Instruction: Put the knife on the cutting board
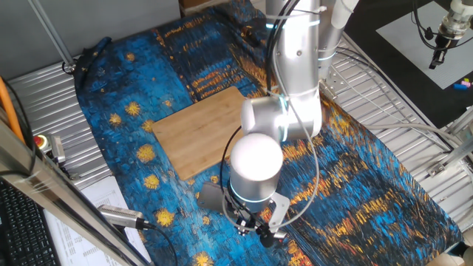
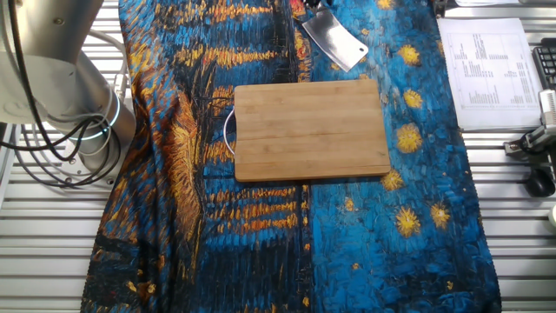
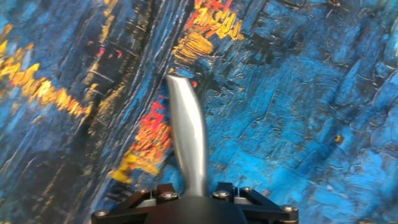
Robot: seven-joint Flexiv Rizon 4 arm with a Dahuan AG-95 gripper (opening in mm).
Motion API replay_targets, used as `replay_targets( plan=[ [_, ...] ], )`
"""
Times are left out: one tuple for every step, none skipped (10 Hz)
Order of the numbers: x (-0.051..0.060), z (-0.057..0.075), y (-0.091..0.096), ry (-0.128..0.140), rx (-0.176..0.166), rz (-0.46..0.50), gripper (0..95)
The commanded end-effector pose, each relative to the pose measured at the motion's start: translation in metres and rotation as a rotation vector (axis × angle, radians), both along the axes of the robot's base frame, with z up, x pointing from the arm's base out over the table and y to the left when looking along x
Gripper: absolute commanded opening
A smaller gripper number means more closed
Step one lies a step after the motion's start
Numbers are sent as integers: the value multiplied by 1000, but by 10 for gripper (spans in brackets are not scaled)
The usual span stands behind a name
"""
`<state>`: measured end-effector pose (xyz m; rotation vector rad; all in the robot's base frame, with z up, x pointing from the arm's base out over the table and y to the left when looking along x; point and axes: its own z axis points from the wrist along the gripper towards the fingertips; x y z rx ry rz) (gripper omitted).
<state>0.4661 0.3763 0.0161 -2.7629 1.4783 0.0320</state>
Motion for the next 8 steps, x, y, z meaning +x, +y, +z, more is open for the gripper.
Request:
replay_targets(
  plan=[
    [1, -2, 4, 8, 11, -13, 380],
    [0, -3, 7, 11, 13, -18, 380],
    [0, -4, 9, 8, 6, -17, 380],
    [0, -5, 9, 6, 6, -15, 190],
    [0, -7, 9, 6, 7, -16, 190],
    [0, -9, 9, 6, 8, -18, 190],
    [-1, -11, 9, 7, 8, -17, 190],
    [-1, -11, 9, 9, 5, -17, 190]
  ],
)
